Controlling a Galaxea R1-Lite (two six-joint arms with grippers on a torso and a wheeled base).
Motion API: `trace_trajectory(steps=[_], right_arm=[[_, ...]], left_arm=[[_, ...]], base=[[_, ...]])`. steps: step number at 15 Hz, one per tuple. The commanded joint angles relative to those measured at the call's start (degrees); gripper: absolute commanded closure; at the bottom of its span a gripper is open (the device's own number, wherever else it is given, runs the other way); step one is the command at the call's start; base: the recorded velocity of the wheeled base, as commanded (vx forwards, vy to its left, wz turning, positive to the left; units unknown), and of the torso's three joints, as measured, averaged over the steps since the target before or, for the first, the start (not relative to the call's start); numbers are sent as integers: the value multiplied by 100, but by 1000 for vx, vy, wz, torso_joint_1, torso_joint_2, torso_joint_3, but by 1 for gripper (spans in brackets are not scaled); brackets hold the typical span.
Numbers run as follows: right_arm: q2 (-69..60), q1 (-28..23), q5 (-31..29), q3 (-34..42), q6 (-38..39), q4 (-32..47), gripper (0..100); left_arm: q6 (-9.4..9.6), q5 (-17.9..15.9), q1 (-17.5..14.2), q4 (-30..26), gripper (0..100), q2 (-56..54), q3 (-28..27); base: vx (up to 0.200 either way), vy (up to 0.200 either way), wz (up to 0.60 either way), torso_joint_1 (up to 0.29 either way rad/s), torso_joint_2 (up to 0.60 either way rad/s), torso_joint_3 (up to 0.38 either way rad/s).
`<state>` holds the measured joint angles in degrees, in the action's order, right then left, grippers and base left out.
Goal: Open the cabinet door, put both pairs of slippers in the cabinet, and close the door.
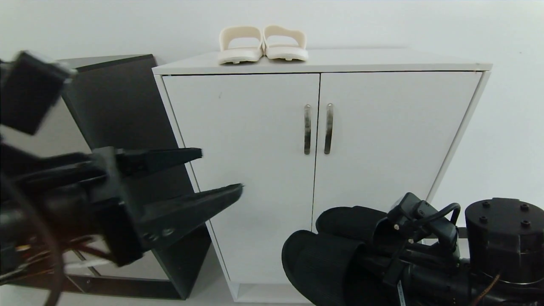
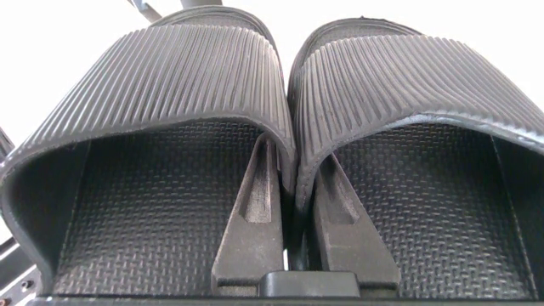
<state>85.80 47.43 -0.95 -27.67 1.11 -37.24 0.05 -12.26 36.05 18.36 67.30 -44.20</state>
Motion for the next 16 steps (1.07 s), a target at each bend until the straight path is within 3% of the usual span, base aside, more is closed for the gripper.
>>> trace_trajectory(steps=[1, 3, 4, 7, 9, 12, 14, 16], right_arm=[[-46, 3, -2, -1, 12, -2, 100], [-46, -6, -10, -1, 12, -2, 100], [-46, 3, -2, 7, 12, -2, 100], [-19, 38, -2, 7, 12, -2, 100], [-10, 38, 7, 34, 3, -2, 100], [-28, 187, -2, 43, -5, -2, 100], [-37, 187, -2, 43, 3, -2, 100], [-28, 187, -2, 43, 3, -2, 100]], left_arm=[[-137, 84, 306, 247, 0, 1092, -537], [-462, 57, 544, 256, 0, 1496, -994], [-532, 49, 640, 265, 0, 1681, -1222], [-532, 31, 886, 265, 0, 2164, -1767], [-550, -136, 886, 273, 0, 2709, -2145], [-884, -628, 834, 748, 0, 3228, -2541], [-901, -663, 834, 783, 0, 3439, -2831], [-1095, -716, 807, 783, 0, 3649, -3156]], base=[[0, 0, 0, 0, 0, 0], [0, 0, 0, 0, 0, 0], [0, 0, 0, 0, 0, 0], [0, 0, 0, 0, 0, 0], [0, 0, 0, 0, 0, 0], [0, 0, 0, 0, 0, 0], [0, 0, 0, 0, 0, 0], [0, 0, 0, 0, 0, 0]])
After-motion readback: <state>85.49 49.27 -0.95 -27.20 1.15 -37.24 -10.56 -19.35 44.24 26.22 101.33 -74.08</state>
